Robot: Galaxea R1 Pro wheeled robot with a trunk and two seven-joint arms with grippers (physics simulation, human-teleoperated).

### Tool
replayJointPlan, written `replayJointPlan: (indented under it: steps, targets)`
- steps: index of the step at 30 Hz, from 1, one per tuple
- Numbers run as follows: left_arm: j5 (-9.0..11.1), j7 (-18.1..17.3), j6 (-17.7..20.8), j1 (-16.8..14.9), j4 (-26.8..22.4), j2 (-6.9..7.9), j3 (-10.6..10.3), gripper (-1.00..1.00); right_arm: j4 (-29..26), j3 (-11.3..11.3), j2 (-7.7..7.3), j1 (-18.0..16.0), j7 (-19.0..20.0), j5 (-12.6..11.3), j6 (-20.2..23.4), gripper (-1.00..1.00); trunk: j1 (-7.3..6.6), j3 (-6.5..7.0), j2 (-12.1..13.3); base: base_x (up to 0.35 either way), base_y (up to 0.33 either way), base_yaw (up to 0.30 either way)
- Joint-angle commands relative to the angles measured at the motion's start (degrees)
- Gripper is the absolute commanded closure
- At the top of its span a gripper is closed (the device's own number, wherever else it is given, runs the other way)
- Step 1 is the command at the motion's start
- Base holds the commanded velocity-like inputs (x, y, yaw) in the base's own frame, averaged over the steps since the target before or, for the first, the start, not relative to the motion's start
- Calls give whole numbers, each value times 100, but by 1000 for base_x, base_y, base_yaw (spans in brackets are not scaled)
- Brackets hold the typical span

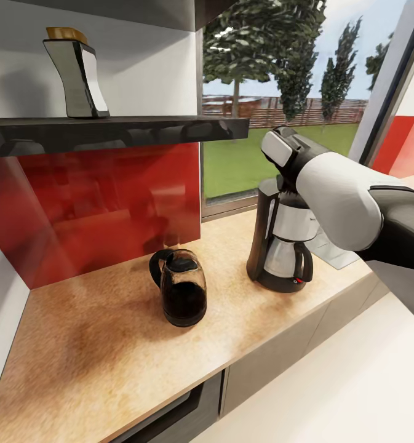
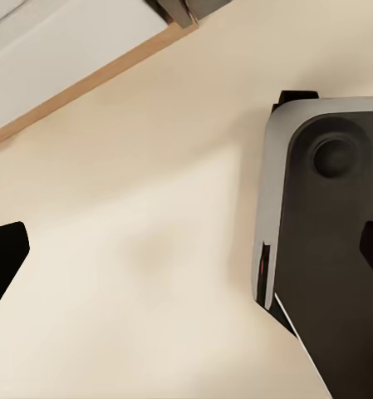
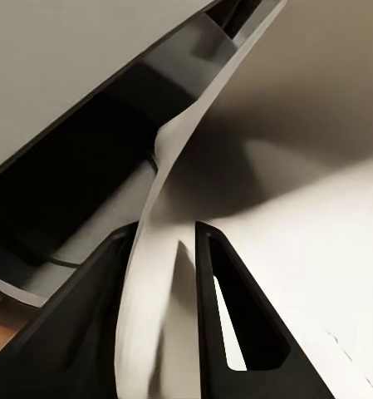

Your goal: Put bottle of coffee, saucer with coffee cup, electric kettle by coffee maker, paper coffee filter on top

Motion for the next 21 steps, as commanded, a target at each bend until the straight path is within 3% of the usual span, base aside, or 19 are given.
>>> replayJointPlan:
  steps: [1,14,15,21]
  targets:
    - [-52,10,-23,-5,6,0,41,-100,-7,-44,2,-4,-59,-21,3,100,3,-12,-11,0,0,0]
    - [-52,10,-22,-5,6,2,41,-100,-7,-44,2,-2,-50,-21,3,100,3,-12,-11,0,0,0]
    - [-52,10,-22,-5,6,5,41,-100,-7,-41,2,-3,-48,-21,3,-100,3,-12,-11,0,0,0]
    - [-52,10,-22,-5,6,5,41,-100,-7,-43,2,7,-47,-21,3,-100,3,-12,-11,0,0,0]
